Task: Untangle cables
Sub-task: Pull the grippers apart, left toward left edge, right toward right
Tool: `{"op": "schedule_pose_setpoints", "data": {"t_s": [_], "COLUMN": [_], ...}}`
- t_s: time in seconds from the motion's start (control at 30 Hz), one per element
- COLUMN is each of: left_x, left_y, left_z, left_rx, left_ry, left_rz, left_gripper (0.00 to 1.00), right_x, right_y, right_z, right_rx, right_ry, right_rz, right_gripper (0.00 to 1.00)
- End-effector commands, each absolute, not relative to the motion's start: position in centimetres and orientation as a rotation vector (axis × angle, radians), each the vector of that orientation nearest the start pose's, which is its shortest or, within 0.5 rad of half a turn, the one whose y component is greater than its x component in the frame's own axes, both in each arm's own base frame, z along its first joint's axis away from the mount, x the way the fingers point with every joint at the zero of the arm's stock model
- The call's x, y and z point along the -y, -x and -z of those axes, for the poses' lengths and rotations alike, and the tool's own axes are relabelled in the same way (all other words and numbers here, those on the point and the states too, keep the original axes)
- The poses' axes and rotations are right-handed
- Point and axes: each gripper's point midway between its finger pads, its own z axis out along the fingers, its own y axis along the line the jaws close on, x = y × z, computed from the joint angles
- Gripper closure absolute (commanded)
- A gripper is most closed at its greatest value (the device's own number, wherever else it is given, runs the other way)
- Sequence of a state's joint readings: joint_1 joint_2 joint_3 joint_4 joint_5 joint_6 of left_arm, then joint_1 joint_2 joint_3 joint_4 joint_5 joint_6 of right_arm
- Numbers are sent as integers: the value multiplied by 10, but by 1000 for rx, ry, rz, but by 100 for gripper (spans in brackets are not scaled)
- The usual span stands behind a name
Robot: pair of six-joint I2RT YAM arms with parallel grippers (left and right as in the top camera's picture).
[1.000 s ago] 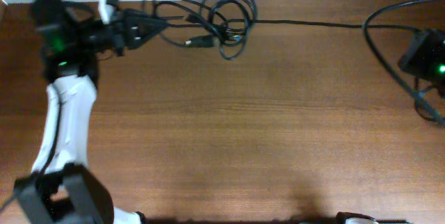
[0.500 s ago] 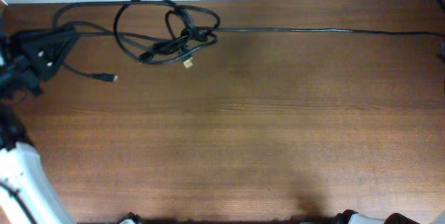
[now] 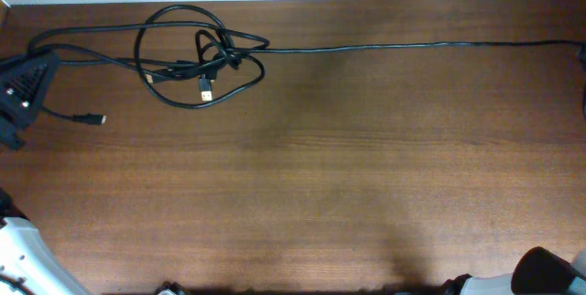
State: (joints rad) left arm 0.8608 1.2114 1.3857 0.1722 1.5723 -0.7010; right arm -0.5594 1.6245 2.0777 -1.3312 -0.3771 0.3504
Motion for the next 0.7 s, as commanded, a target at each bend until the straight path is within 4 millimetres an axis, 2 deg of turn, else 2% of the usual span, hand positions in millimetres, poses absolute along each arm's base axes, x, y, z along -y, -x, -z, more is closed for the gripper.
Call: {"op": "schedule_pose_setpoints", "data": {"t_s": [0.0,0.1,0.23,0.37,0.4,0.5,0.67], "left_x": [-68,-81,-98,-118,-122,-121,-72], "left_y": [-272,-268,-261,-253,-252,-252,-260], "left_z": [-492,-493,-493,-493,-493,-493,-500], "left_rx": [-1606,-1607,-1605,-1603,-1602,-1602,-1599], "left_ry": [-264,-222,-169,-106,-88,-85,-233], "left_rz": [790,747,693,632,622,631,720], "left_gripper": [100,100,100,100,100,100,100], "right_x": [209,237,271,297,298,285,224], "right_y": [-337,-322,-303,-283,-282,-292,-337], "right_z": [-334,-324,-328,-327,-326,-327,-325], "right_rx": [-2195,-2155,-2039,-1952,-1947,-1979,-2162], "right_ry": [-1133,-1250,-1371,-1480,-1481,-1420,-1179], "right_rz": [-162,-222,-211,-208,-228,-310,-367], "right_gripper": [96,96,96,96,96,96,96]}}
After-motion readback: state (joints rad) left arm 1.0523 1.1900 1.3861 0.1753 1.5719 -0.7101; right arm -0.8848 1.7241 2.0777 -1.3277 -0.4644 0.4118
